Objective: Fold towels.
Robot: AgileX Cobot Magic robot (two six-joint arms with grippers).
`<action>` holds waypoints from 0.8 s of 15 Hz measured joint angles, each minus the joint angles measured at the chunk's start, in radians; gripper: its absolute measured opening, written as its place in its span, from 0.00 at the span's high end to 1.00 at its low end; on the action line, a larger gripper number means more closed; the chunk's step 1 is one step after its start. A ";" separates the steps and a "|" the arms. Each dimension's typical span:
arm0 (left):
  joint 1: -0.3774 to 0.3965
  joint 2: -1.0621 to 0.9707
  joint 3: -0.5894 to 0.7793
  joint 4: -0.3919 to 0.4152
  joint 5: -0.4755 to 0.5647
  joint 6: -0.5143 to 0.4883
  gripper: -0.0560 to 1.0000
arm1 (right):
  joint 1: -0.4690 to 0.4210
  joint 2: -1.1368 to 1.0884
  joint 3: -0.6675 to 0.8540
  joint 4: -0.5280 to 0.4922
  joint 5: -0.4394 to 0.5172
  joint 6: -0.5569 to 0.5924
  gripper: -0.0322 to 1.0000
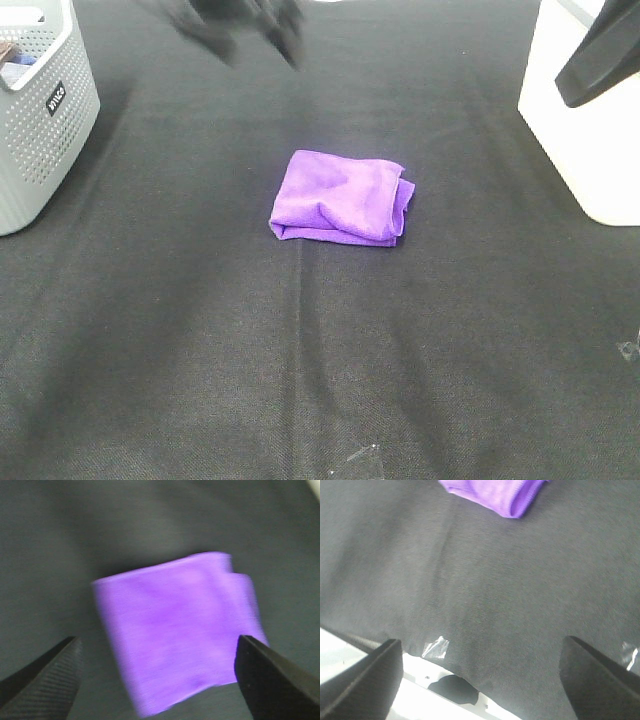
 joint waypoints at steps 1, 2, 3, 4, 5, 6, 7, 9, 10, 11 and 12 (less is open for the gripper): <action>0.017 -0.025 0.000 0.004 0.001 -0.008 0.22 | 0.000 0.000 0.000 -0.002 0.000 0.004 0.18; 0.062 -0.067 0.000 0.017 0.001 -0.030 0.22 | 0.000 0.000 0.000 -0.007 0.000 0.010 0.18; 0.112 -0.111 0.003 0.038 0.000 -0.042 0.22 | 0.000 -0.004 0.000 -0.017 0.000 0.018 0.18; 0.167 -0.159 0.032 0.062 0.000 -0.046 0.22 | 0.000 -0.016 0.000 -0.030 0.000 0.024 0.18; 0.291 -0.300 0.207 0.082 0.000 -0.028 0.22 | 0.000 -0.071 0.000 -0.080 0.001 0.064 0.18; 0.333 -0.383 0.327 0.090 0.000 -0.003 0.22 | 0.000 -0.117 0.000 -0.109 0.001 0.084 0.18; 0.360 -0.478 0.458 0.093 0.001 0.022 0.22 | 0.000 -0.172 0.007 -0.130 -0.003 0.103 0.18; 0.371 -0.726 0.753 0.094 0.000 0.056 0.22 | 0.000 -0.338 0.058 -0.137 -0.004 0.125 0.18; 0.371 -0.850 0.888 0.085 0.000 0.057 0.22 | 0.000 -0.440 0.092 -0.137 -0.004 0.126 0.19; 0.371 -0.982 1.023 0.081 -0.001 0.050 0.22 | 0.000 -0.535 0.136 -0.147 -0.003 0.126 0.19; 0.371 -1.126 1.170 0.081 -0.017 0.048 0.22 | 0.000 -0.634 0.177 -0.156 -0.002 0.126 0.19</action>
